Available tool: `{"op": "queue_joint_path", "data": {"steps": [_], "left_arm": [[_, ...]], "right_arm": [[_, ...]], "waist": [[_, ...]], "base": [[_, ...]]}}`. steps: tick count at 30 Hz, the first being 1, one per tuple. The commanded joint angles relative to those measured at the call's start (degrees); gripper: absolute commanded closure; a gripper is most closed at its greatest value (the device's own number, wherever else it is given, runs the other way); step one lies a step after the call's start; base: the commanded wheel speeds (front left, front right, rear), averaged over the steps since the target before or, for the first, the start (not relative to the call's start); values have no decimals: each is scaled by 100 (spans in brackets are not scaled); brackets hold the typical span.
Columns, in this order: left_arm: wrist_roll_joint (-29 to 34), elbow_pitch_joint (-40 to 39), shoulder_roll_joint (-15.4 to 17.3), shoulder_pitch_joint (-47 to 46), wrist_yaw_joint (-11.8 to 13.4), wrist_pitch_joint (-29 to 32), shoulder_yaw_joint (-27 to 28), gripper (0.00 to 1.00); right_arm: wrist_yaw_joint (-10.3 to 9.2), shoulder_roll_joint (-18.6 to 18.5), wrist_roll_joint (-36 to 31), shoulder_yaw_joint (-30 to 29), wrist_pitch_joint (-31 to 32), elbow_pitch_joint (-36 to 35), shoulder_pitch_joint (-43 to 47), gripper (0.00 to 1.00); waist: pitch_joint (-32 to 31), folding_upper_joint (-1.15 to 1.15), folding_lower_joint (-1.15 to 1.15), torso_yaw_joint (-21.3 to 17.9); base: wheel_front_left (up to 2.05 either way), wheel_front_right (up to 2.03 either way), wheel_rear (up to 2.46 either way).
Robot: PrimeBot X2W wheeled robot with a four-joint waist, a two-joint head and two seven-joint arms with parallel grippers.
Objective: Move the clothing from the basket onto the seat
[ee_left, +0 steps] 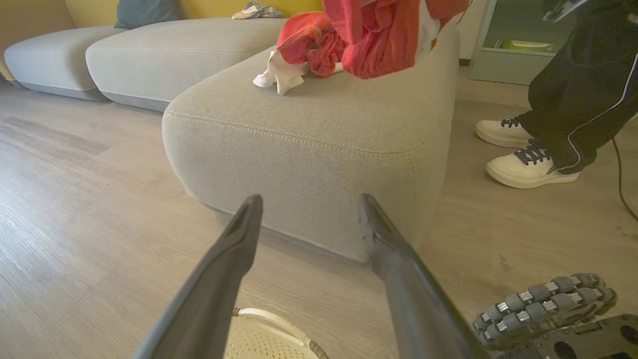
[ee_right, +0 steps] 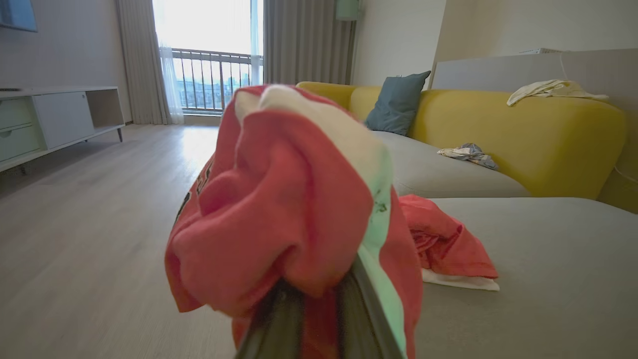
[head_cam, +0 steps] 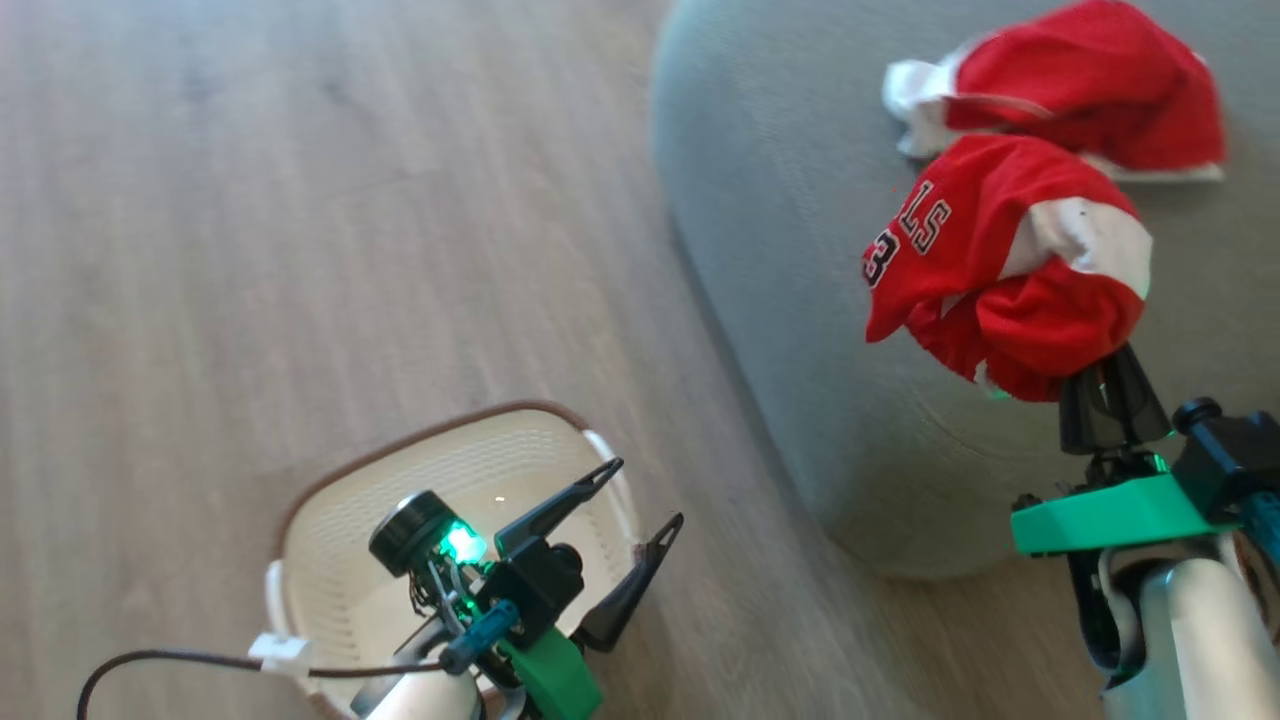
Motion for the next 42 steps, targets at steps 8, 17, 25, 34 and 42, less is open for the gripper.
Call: {"op": "queue_joint_path", "data": {"steps": [8, 17, 25, 34, 42], "left_arm": [[26, -372, 124, -76, 51, -29, 293, 0], [102, -568, 13, -77, 67, -29, 270, 0], [86, -682, -32, -112, 39, -29, 227, 0], [165, -956, 32, -101, 71, -29, 412, 0], [281, -1292, 425, -154, 66, -29, 426, 0]], "right_arm": [[-1, 69, 49, 15, -37, -340, 25, 100], [-1, 85, 318, -414, -37, -580, 358, 100], [-1, 87, 439, -558, -37, -688, 476, 100], [-1, 87, 247, -505, -37, -642, -64, 100], [-1, 5, 90, -821, -37, -529, -1196, 100]], "waist": [[320, 0, 0, -1038], [419, 0, 0, -1377], [389, 0, 0, -1387], [630, 0, 0, -1398], [1311, 0, 0, -1284]], "base": [[0, 0, 0], [0, 0, 0], [0, 0, 0], [0, 0, 0], [0, 0, 0]]}}
